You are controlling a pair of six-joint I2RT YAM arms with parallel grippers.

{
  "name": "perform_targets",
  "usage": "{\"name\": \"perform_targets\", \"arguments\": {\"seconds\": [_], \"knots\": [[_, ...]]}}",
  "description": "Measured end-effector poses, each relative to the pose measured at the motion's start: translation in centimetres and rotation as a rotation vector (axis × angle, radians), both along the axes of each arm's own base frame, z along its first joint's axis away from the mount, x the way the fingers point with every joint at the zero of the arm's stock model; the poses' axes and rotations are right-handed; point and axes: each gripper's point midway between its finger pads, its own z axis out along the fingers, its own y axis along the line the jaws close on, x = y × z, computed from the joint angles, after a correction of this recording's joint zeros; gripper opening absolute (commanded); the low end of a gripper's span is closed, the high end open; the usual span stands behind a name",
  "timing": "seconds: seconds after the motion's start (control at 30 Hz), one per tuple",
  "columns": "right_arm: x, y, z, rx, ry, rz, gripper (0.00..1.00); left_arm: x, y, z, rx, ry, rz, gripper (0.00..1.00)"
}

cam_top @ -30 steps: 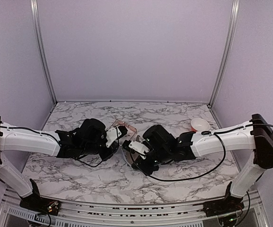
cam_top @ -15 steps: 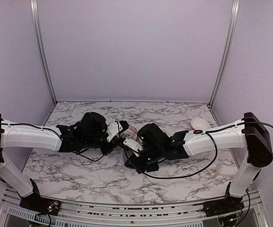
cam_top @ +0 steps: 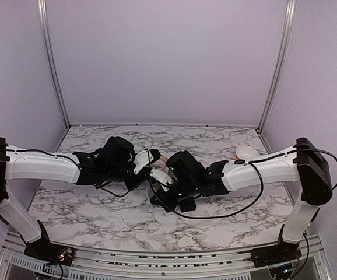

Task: Organize the sunglasses
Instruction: Place the folded cleaning cloth in the sunglasses case.

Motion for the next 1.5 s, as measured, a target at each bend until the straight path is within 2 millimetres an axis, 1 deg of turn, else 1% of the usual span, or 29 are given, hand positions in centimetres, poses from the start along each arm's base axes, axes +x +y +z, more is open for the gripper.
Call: {"name": "perform_targets", "arguments": {"seconds": [0.2,0.47,0.7,1.0,1.2,1.5], "knots": [[0.6,-0.2,0.1,0.001,-0.008,-0.022,0.0,0.8,-1.0,-0.4,0.029,0.0,-0.015,0.0],[1.9,-1.4,-1.0,-0.027,-0.008,-0.081,0.0,2.1,-2.4,-1.6,0.056,0.012,-0.026,0.0],[2.4,-2.7,-2.3,-0.058,0.003,-0.121,0.0,2.7,-3.4,-3.0,0.091,0.032,-0.045,0.0],[3.1,-3.6,-2.7,-0.072,-0.001,-0.173,0.0,3.5,-4.3,-3.3,0.104,0.031,-0.056,0.0],[3.3,-4.5,-3.4,-0.088,0.019,-0.217,0.0,4.2,-5.1,-4.2,0.134,0.029,-0.071,0.0],[3.5,-5.4,-4.1,-0.109,0.053,-0.278,0.0,4.9,-6.0,-5.0,0.158,0.037,-0.081,0.0]]}}
